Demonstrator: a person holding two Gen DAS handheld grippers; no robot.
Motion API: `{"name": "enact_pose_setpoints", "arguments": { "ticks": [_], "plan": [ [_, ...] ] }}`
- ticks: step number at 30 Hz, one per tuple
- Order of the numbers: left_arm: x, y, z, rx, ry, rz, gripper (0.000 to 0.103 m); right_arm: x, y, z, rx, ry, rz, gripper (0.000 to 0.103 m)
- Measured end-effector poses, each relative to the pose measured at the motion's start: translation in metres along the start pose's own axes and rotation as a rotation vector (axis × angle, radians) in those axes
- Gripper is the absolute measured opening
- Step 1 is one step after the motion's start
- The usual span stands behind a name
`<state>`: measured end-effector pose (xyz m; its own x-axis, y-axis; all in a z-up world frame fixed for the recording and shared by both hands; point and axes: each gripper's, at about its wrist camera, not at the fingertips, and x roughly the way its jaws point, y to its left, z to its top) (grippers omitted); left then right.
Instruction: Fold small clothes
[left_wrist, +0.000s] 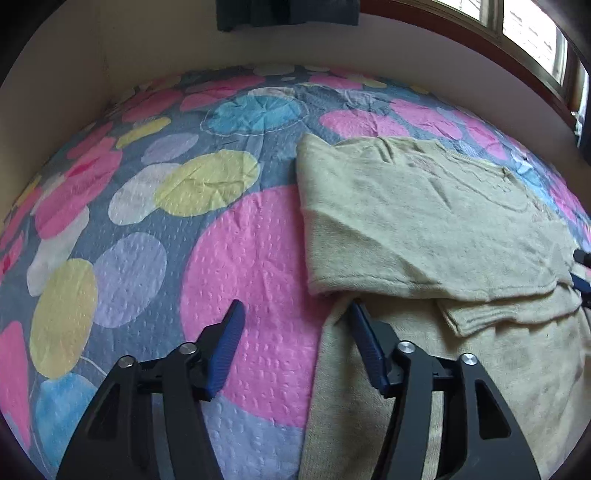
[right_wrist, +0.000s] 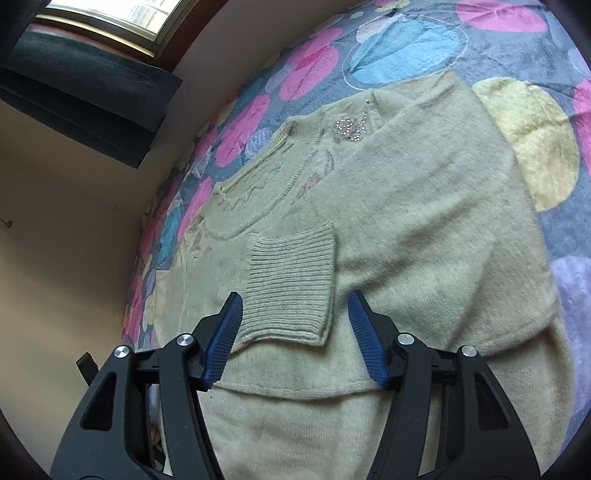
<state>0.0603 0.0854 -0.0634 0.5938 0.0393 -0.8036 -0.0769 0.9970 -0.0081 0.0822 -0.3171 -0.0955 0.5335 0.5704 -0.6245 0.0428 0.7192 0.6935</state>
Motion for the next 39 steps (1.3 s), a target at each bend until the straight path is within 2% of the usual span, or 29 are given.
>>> {"name": "enact_pose_setpoints", "arguments": {
  "ticks": [2, 3, 5, 6, 12, 16, 18, 23, 28, 31, 35, 39],
  "plan": [
    [0.003, 0.000, 0.002, 0.001, 0.000, 0.002, 0.062, 0.006, 0.004, 0.002, -0.013, 0.015, -0.019, 0.037],
    [0.003, 0.000, 0.002, 0.002, 0.001, 0.004, 0.062, 0.009, 0.005, 0.002, -0.017, 0.024, -0.025, 0.032],
    [0.006, -0.001, 0.003, 0.003, 0.008, 0.009, 0.065, 0.015, 0.008, 0.003, -0.027, 0.042, -0.027, 0.009],
    [0.007, 0.001, 0.003, 0.000, 0.009, 0.011, 0.066, 0.016, 0.009, 0.003, -0.031, 0.044, -0.023, 0.005],
    [0.011, 0.009, 0.006, -0.033, 0.017, 0.002, 0.069, -0.030, 0.029, 0.000, -0.088, -0.107, 0.023, 0.004],
    [0.011, 0.007, 0.005, -0.024, 0.017, 0.012, 0.070, -0.053, 0.014, -0.007, -0.089, -0.176, -0.067, 0.004],
    [0.012, 0.007, 0.005, -0.024, 0.018, 0.011, 0.070, -0.055, -0.003, -0.011, -0.066, -0.172, -0.108, 0.004],
    [0.013, 0.007, 0.004, -0.027, 0.019, 0.015, 0.072, -0.043, -0.037, -0.024, 0.001, -0.117, -0.137, 0.004],
    [0.015, 0.008, 0.004, -0.031, 0.020, 0.013, 0.073, -0.053, -0.035, -0.029, -0.020, -0.145, -0.141, 0.004],
    [0.017, 0.008, 0.003, -0.034, 0.016, 0.011, 0.074, -0.047, -0.041, -0.029, -0.020, -0.128, -0.158, 0.004],
    [0.018, 0.008, 0.002, -0.034, 0.016, 0.005, 0.074, -0.047, -0.050, -0.027, 0.020, -0.124, -0.106, 0.004],
    [0.018, 0.009, 0.003, -0.029, 0.017, -0.004, 0.074, -0.059, -0.053, -0.028, 0.034, -0.130, -0.107, 0.004]
  ]
}}
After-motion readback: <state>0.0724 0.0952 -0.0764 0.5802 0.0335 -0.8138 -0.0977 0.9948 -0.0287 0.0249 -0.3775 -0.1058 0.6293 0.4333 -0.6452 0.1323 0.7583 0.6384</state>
